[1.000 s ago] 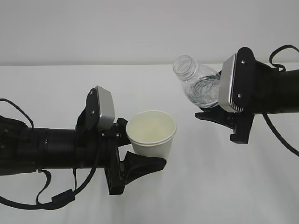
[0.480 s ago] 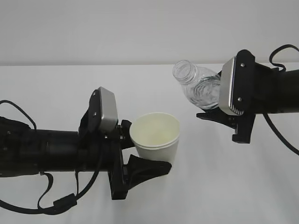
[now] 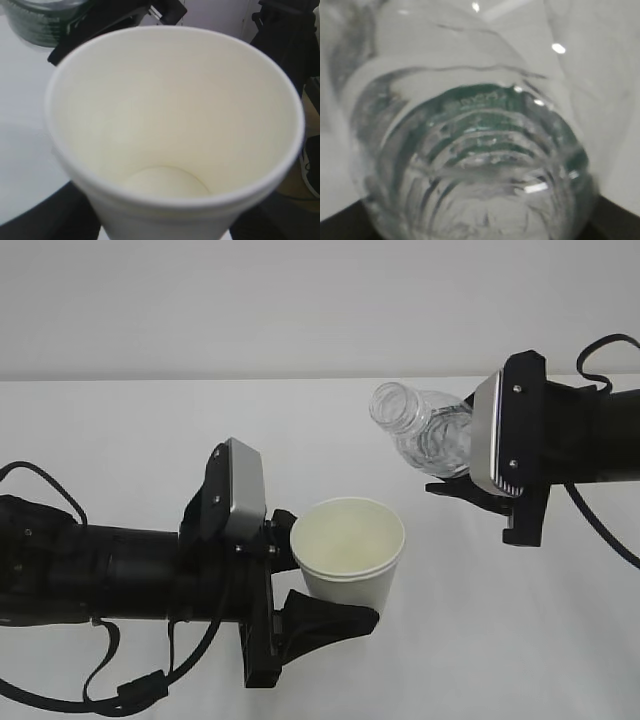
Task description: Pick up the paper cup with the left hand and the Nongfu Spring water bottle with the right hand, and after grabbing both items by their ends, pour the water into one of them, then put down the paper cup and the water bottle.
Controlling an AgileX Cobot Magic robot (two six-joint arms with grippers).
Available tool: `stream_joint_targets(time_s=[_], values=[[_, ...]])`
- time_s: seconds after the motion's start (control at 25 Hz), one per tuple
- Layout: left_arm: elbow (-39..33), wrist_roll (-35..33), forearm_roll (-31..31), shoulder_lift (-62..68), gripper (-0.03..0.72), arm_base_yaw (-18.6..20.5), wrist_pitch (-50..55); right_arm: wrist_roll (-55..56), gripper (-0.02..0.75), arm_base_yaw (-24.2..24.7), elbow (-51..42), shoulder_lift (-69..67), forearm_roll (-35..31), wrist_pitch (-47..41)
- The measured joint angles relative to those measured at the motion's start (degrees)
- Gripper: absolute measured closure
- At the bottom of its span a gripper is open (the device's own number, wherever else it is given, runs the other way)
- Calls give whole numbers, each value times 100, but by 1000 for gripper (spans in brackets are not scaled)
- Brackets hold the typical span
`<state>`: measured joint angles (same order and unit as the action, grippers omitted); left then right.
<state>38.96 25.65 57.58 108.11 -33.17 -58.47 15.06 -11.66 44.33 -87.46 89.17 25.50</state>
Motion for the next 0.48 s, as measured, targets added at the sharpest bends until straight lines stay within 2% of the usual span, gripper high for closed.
stream_joint_targets(time_s=[0.48], values=[[0,84,101,0,196,0,15,-481,246,0,63,0,0,-12]])
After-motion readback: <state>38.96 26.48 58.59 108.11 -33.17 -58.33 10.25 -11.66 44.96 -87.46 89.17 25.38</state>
